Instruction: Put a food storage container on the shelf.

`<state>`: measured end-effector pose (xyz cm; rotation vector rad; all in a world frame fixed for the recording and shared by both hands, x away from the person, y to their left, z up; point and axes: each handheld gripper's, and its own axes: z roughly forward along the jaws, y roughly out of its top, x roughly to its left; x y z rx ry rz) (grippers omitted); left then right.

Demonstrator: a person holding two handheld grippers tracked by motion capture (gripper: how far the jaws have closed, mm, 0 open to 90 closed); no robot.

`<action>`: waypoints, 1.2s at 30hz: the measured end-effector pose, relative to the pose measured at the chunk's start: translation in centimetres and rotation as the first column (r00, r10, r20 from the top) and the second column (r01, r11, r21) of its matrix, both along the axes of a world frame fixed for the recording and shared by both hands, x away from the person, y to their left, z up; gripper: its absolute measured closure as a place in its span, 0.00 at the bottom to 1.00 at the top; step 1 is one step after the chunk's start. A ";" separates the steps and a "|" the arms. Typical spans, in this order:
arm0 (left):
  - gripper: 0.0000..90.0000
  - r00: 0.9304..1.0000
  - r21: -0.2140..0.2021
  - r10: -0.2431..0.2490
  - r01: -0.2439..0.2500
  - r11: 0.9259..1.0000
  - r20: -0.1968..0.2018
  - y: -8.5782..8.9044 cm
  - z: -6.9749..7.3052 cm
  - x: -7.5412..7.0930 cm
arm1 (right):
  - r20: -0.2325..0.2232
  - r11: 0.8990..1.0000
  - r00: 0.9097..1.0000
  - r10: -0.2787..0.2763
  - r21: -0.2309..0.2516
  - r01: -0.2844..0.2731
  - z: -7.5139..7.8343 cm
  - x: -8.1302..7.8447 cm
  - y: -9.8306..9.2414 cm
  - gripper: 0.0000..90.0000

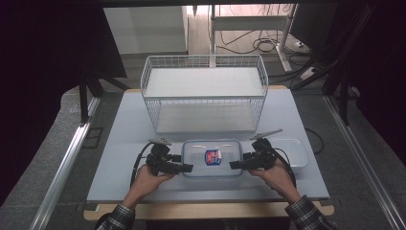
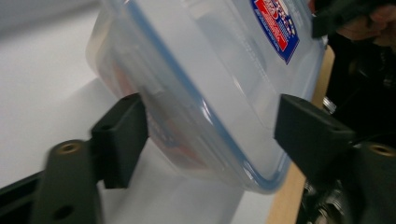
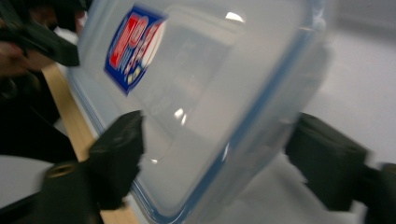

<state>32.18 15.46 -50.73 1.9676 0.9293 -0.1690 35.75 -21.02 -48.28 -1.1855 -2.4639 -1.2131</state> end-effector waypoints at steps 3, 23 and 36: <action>0.44 0.999 -0.065 0.048 -0.049 0.997 -0.007 0.6 -0.2 -0.8 | 0.001 0.998 1.000 -0.008 0.060 0.008 0.0 -0.5 -1.0 0.44; 0.59 0.991 -0.123 0.133 -0.129 0.984 0.020 1.5 0.8 -1.0 | 0.096 0.996 0.994 -0.049 0.083 0.041 0.8 -2.0 -0.9 0.56; 0.59 0.982 -0.137 0.149 -0.133 0.982 0.114 2.0 4.2 -0.7 | 0.219 0.990 0.973 -0.069 0.139 0.039 3.9 -1.7 -0.5 0.56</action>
